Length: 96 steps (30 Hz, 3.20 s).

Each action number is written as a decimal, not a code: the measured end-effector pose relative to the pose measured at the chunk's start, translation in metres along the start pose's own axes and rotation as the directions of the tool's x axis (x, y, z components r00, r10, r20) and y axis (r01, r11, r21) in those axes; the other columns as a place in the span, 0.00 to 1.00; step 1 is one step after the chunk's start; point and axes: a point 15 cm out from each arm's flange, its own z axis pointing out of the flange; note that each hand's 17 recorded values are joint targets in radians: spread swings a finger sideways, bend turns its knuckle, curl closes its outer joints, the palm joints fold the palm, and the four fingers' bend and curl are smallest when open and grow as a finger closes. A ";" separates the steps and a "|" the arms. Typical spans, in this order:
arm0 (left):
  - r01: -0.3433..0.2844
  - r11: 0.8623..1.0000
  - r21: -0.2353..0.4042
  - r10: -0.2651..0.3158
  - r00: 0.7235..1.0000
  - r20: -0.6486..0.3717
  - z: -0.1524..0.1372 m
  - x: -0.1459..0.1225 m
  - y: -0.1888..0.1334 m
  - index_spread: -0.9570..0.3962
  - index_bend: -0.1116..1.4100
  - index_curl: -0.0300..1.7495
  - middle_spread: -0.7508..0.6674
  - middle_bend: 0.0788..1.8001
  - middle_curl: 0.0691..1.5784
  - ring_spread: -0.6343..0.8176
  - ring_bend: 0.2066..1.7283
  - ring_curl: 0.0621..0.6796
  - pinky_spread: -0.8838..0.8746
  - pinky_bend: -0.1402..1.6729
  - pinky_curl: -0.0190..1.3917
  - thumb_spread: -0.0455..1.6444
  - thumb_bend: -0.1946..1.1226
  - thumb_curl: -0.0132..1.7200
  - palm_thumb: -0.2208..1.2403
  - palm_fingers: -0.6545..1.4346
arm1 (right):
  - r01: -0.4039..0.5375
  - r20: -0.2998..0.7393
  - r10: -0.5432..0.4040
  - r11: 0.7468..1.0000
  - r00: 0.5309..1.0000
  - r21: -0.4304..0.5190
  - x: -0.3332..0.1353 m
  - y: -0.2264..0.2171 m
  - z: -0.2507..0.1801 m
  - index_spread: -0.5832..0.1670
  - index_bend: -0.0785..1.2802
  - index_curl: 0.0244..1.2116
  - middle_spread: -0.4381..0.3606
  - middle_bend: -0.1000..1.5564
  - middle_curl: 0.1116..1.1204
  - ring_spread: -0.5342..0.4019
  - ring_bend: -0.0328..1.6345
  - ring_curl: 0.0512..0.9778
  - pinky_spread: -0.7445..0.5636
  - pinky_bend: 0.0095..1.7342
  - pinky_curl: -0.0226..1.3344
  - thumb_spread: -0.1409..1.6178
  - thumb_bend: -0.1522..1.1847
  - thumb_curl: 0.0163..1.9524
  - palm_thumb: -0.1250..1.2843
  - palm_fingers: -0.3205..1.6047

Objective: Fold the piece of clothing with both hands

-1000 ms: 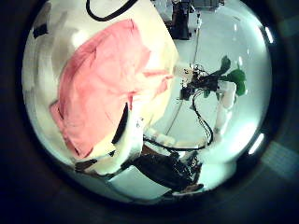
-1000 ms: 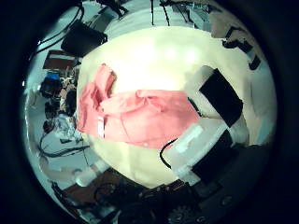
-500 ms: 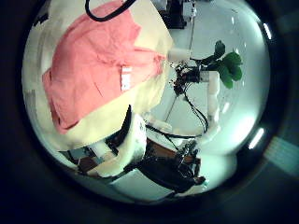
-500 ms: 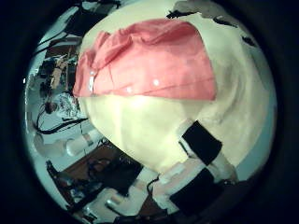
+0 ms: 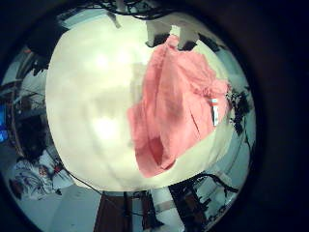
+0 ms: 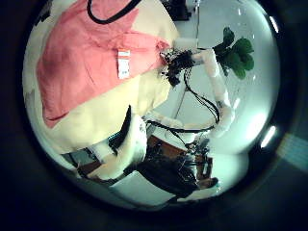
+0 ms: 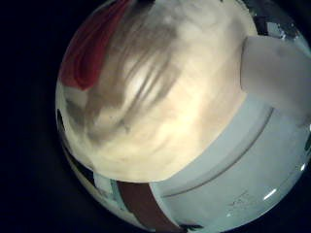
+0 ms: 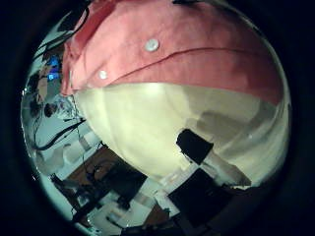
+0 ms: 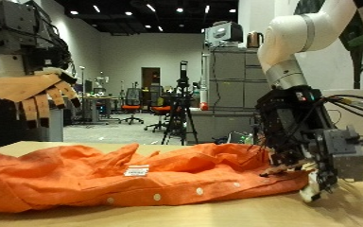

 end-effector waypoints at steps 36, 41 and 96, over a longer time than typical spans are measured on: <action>-0.003 0.999 0.033 0.004 0.999 -0.042 -0.008 -0.010 0.006 0.78 0.17 0.17 0.75 0.09 0.18 0.76 0.19 0.28 0.81 0.21 0.24 0.77 0.14 0.18 0.46 0.35 | 0.030 -0.079 -0.021 0.993 0.997 0.111 0.021 0.141 -0.118 0.41 0.82 0.72 0.39 0.87 0.67 0.32 0.84 0.70 0.36 0.70 0.65 0.62 0.25 0.35 0.96 0.72; 0.029 0.999 0.041 -0.026 0.998 -0.055 -0.015 -0.040 0.023 0.78 0.17 0.17 0.75 0.10 0.18 0.76 0.19 0.27 0.81 0.21 0.24 0.77 0.14 0.18 0.46 0.35 | 0.127 -0.156 -0.099 0.975 0.983 0.184 -0.016 0.121 -0.167 0.43 0.82 0.73 0.40 0.88 0.67 0.33 0.84 0.72 0.37 0.69 0.69 0.62 0.25 0.38 0.96 0.72; 0.094 0.995 0.038 -0.093 0.995 -0.038 0.016 -0.092 0.128 0.78 0.17 0.17 0.72 0.12 0.19 0.75 0.18 0.24 0.81 0.19 0.24 0.77 0.14 0.18 0.46 0.36 | 0.708 -0.288 -0.657 0.569 0.697 0.418 -0.383 -0.065 -0.235 0.16 0.12 0.39 0.65 0.24 0.34 0.64 0.47 0.43 0.71 0.47 0.57 0.66 0.10 0.34 0.74 0.05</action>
